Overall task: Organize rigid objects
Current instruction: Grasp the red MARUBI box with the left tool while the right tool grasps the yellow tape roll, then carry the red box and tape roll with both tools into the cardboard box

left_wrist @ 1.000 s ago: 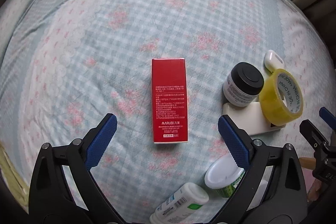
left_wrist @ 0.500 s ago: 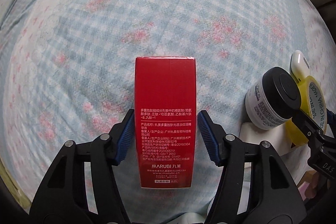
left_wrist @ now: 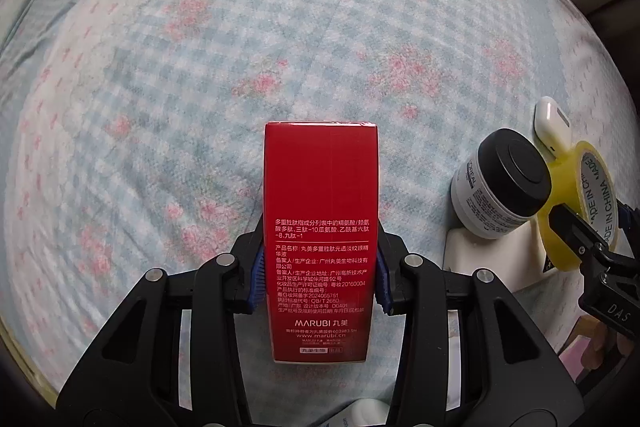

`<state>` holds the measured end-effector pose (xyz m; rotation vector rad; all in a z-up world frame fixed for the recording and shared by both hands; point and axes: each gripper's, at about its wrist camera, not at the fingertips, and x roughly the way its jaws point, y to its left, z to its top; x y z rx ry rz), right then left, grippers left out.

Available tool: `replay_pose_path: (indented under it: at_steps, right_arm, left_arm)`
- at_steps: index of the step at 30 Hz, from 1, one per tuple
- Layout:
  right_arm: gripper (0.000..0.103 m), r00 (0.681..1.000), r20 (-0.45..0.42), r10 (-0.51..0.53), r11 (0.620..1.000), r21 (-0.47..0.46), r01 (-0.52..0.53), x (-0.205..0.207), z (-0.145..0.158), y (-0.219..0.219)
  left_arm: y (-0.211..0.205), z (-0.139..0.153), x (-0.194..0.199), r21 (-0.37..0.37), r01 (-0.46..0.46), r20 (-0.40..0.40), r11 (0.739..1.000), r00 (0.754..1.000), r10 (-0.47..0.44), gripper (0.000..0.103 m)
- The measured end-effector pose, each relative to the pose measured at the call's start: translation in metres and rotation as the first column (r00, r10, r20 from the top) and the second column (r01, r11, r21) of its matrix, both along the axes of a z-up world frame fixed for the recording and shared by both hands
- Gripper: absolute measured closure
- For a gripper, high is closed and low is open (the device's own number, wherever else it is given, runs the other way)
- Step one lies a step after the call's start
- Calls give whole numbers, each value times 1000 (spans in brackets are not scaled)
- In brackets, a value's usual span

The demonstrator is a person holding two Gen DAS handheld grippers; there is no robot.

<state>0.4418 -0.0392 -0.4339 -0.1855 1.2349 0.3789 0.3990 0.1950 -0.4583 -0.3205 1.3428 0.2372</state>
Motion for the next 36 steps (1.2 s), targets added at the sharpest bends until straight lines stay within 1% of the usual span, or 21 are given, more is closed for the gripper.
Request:
replay_pose_path:
  at_steps: [4, 8, 12, 16, 19, 22, 27, 31, 34, 36]
  right_arm:
    - [7, 1000, 27, -7, 1000, 9, 7, -9, 19, -6]
    - [7, 998, 63, -11, 1000, 16, 11, -21, 44, -9]
    - [7, 994, 106, -33, 999, 32, 29, -38, 80, -13]
    - [7, 987, 146, -69, 997, 44, 63, -65, 123, -20]
    - [7, 980, 165, -113, 993, 57, 104, -89, 159, -30]
    - [7, 970, 169, -175, 983, 82, 164, -115, 196, -42]
    - [7, 941, 193, -277, 959, 108, 261, -159, 253, -74]
    - [7, 918, 218, -331, 943, 114, 313, -188, 284, -103]
    - [7, 903, 229, -363, 932, 110, 346, -205, 298, -126]
    - [7, 894, 232, -382, 924, 117, 364, -215, 306, -141]
  left_arm:
    - [2, 23, -11, -9, 1, 35, 1000, 999, -1, 65]
    - [-1, 50, -26, -19, 16, 70, 1000, 997, -15, 65]
    - [-17, 81, -45, -20, 45, 118, 999, 992, -42, 65]
    - [-33, 125, -66, -10, 99, 169, 995, 981, -96, 65]
    - [-48, 160, -85, -3, 156, 209, 988, 966, -152, 65]
    - [-61, 191, -102, -11, 213, 236, 977, 950, -204, 65]
    - [-93, 238, -131, -31, 304, 292, 952, 914, -282, 65]
    - [-128, 265, -148, -26, 375, 332, 927, 877, -346, 65]
    - [-154, 280, -157, -35, 403, 349, 914, 862, -367, 65]
    - [-171, 288, -161, -53, 414, 359, 909, 857, -369, 65]
